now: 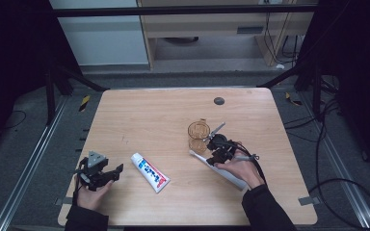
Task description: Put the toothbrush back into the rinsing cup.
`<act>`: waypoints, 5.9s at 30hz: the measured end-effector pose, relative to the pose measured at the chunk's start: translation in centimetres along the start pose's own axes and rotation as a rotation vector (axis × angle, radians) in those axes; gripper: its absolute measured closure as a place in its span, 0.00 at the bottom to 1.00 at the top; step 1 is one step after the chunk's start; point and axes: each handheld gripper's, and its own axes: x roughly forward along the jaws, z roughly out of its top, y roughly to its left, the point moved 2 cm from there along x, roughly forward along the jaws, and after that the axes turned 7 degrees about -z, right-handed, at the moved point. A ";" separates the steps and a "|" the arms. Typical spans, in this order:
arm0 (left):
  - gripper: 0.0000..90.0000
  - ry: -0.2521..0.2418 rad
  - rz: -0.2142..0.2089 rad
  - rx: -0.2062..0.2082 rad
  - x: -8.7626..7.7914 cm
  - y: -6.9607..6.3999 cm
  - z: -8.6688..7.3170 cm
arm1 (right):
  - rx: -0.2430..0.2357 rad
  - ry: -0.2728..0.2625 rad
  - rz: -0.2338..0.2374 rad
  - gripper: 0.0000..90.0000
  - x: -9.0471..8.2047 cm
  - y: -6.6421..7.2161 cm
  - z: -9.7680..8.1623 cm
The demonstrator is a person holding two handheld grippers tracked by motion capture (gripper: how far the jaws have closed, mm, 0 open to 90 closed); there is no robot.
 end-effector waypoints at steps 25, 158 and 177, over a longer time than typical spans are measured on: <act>0.38 0.002 -0.001 -0.001 0.0 0.0 0.0 | 0.001 0.066 0.022 0.69 2.1 0.2 -1.2; 0.38 -0.010 0.000 -0.005 0.0 0.0 0.0 | 0.522 -1.022 -0.313 0.75 -7.8 -3.2 4.3; 0.38 -0.010 0.001 -0.004 0.0 0.0 0.0 | 0.510 -1.031 -0.315 0.75 -5.8 -2.7 5.2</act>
